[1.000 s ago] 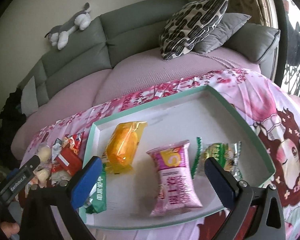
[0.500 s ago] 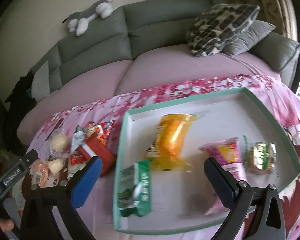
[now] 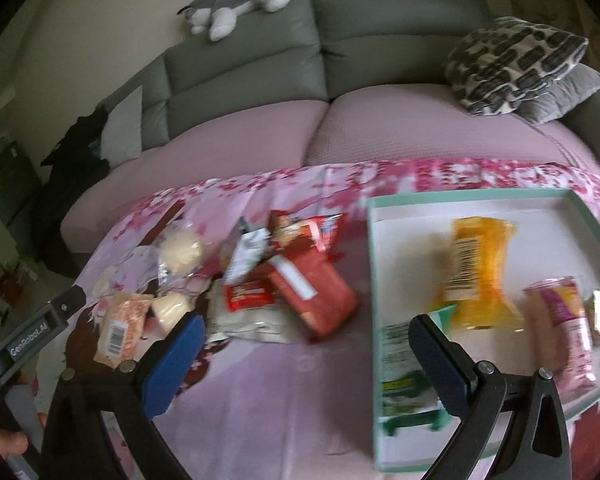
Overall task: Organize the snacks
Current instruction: 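Move both tools back over the snack pile, then grasp the tan barcoded bread bag with the left tool while the right tool grasps the white snack bag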
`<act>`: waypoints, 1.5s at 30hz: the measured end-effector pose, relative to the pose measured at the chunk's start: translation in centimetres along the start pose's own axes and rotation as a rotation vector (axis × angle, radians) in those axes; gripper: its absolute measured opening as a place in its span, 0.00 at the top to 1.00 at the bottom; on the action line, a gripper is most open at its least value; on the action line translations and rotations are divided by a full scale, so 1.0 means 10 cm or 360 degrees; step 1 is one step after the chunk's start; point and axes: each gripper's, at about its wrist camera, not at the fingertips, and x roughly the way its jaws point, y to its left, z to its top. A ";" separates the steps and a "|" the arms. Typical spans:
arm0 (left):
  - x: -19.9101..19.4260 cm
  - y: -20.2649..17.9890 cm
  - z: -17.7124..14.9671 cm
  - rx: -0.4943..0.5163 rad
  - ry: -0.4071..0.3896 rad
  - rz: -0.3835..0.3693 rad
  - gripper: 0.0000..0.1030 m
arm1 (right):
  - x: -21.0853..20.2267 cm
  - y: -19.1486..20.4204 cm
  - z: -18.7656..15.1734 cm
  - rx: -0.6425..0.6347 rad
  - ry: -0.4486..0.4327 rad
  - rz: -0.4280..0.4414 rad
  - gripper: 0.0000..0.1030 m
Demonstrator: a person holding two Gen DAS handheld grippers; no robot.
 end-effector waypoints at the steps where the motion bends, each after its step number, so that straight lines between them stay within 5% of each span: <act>1: 0.01 0.05 0.00 -0.0008 0.0003 0.0004 0.01 | 0.03 0.05 -0.01 -0.0002 0.0008 0.0010 0.00; 18: 0.24 0.52 -0.02 -0.0102 0.0135 -0.0088 0.01 | 0.38 0.49 -0.18 -0.0068 0.0137 0.0074 0.00; 30: 0.68 0.24 -0.13 -0.0028 0.0353 -0.0281 0.01 | 0.56 0.46 -0.18 -0.0051 0.0180 0.0045 0.00; 35: 0.81 0.21 -0.18 -0.0048 0.0422 -0.0291 0.11 | 0.68 0.42 -0.16 -0.0057 0.0200 0.0013 0.00; 45: 0.90 0.11 -0.20 -0.0022 0.0450 -0.0244 0.11 | 0.91 0.56 -0.10 -0.0102 0.0239 -0.0046 0.01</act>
